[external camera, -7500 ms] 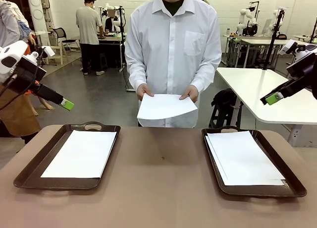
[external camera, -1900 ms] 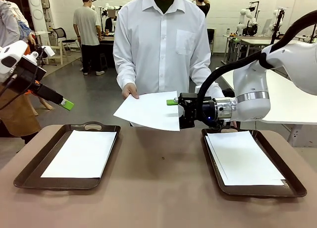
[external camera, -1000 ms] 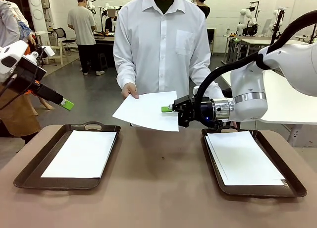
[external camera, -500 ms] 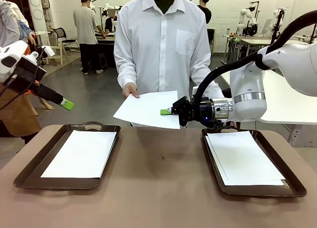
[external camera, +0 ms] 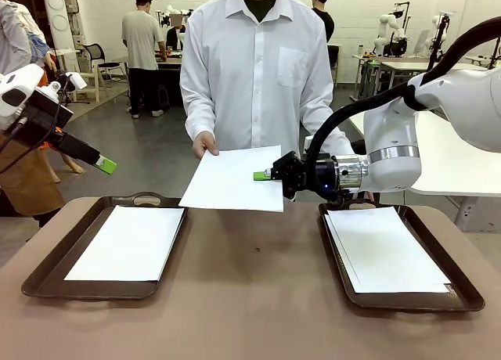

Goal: Sort the A4 documents.
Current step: Receive the A4 Paper, then place the A4 Paper in the designated Handle tray.

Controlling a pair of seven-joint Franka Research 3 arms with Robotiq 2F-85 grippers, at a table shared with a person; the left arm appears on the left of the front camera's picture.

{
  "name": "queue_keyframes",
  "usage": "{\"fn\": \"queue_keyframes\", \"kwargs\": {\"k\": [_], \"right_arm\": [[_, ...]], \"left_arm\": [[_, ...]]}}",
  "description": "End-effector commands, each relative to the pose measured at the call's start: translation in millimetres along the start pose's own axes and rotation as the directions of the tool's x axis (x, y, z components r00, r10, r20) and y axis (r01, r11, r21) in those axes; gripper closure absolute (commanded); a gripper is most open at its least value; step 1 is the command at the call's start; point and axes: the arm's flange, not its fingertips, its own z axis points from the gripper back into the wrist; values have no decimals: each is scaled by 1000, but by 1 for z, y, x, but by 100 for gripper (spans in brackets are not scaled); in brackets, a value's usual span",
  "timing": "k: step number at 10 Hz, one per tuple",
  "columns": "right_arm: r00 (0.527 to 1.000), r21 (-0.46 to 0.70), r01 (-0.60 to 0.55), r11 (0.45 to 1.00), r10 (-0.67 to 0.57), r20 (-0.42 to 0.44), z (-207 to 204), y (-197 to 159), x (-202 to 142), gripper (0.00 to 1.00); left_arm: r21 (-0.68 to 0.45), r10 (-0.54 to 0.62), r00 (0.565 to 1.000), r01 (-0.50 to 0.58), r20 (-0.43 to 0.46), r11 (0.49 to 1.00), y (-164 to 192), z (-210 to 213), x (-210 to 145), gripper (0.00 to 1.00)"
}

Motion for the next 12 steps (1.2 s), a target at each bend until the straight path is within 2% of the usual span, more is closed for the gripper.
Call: {"fn": "queue_keyframes", "kwargs": {"k": [1, 2, 12], "right_arm": [[1000, 49, 28, 998, -27, -7, -4, -2, 7, 100], [1000, 0, 0, 1000, 0, 0, 0, 0, 0, 100], [1000, 0, 0, 1000, 0, 0, 0, 0, 0, 100]], "left_arm": [[0, -8, 1000, 8, -4, 1000, 1, 0, -1, 0], [0, -8, 1000, 8, -4, 1000, 1, 0, -1, 0], [0, -8, 1000, 8, -4, 1000, 1, 0, -1, 0]]}}
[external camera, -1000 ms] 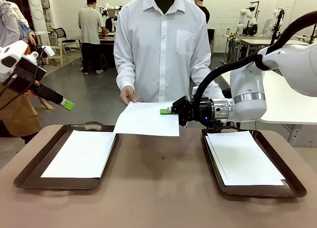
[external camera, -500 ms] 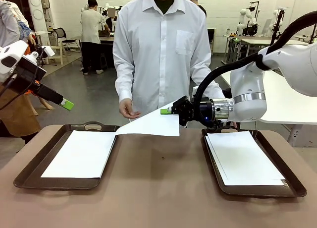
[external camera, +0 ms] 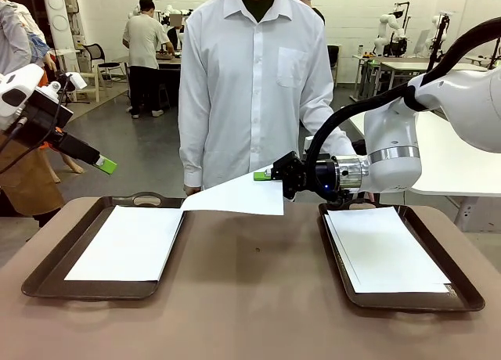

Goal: Sort the A4 documents.
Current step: Place the A4 Paper in the designated Handle tray.

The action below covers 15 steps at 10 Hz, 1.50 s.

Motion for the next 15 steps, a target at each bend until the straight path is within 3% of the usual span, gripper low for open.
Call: {"fn": "queue_keyframes", "kwargs": {"k": [1, 7, 10, 15], "right_arm": [[1000, -7, -3, 1000, 3, 5, 0, 0, 0, 100], [1000, 0, 0, 1000, 0, 0, 0, 0, 0, 99], [996, -45, -78, 996, 75, -54, 45, 29, -19, 99], [970, -91, -214, 973, 201, -134, 144, 66, -21, 99]], "left_arm": [[0, -8, 1000, 8, -4, 1000, 1, 0, -1, 0], [0, -8, 1000, 8, -4, 1000, 1, 0, -1, 0], [0, -8, 1000, 8, -4, 1000, 1, 0, -1, 0], [0, -8, 1000, 8, -4, 1000, 1, 0, -1, 0]]}}
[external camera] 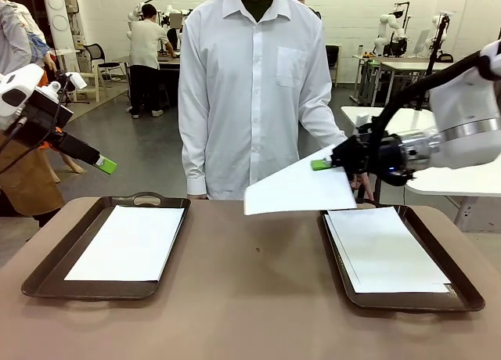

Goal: Sort the A4 documents.
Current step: Place the A4 Paper in the designated Handle tray.

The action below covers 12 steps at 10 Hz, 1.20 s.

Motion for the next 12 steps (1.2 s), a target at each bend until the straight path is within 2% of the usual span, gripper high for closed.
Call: {"fn": "queue_keyframes", "kwargs": {"k": [1, 2, 3, 6, 10, 12], "right_arm": [[994, -12, -91, 996, 90, -68, 26, 1, -11, 99], [986, 27, -115, 993, 117, -123, 43, -5, -18, 99], [982, 18, -113, 993, 114, -148, 54, -16, -24, 99], [992, -4, 1, 1000, -2, -123, 86, -52, -39, 99], [987, -161, 5, 987, -31, -159, 115, -99, -60, 99], [950, -203, -41, 978, -25, -311, 121, -107, -66, 99]], "left_arm": [[0, -8, 1000, 8, -4, 1000, 1, 0, -1, 0], [0, -8, 1000, 8, -4, 1000, 1, 0, -1, 0], [0, -8, 1000, 8, -4, 1000, 1, 0, -1, 0], [0, -8, 1000, 8, -4, 1000, 1, 0, -1, 0], [0, -8, 1000, 8, -4, 1000, 1, 0, -1, 0], [0, -8, 1000, 8, -4, 1000, 1, 0, -1, 0]]}}
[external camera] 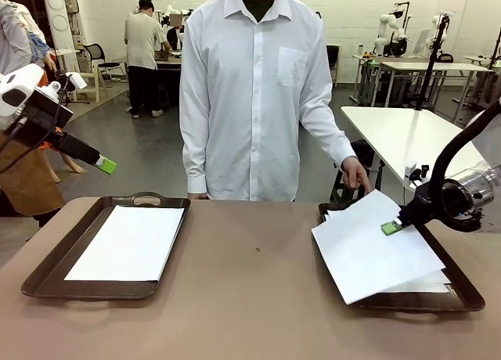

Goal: Sort the A4 documents.
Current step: Place the A4 Paper in the designated Handle tray.

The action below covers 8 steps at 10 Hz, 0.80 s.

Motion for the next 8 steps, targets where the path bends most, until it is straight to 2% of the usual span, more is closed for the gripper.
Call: {"fn": "queue_keyframes", "kwargs": {"k": [1, 3, 7, 8], "right_arm": [[991, -62, -56, 997, 48, -122, 5, -4, 1, 99], [991, -121, -57, 991, 41, -128, 13, -9, 1, 99], [999, -302, -7, 953, 19, 35, 29, -21, 13, 99], [999, -320, -4, 948, 17, 37, 29, -23, 16, 99]], "left_arm": [[-1, -8, 1000, 8, -4, 1000, 1, 0, -1, 0], [-1, -8, 1000, 8, -4, 1000, 1, 0, -1, 0], [-1, -8, 1000, 8, -4, 1000, 1, 0, -1, 0], [-1, -8, 1000, 8, -4, 1000, 1, 0, -1, 0]]}}
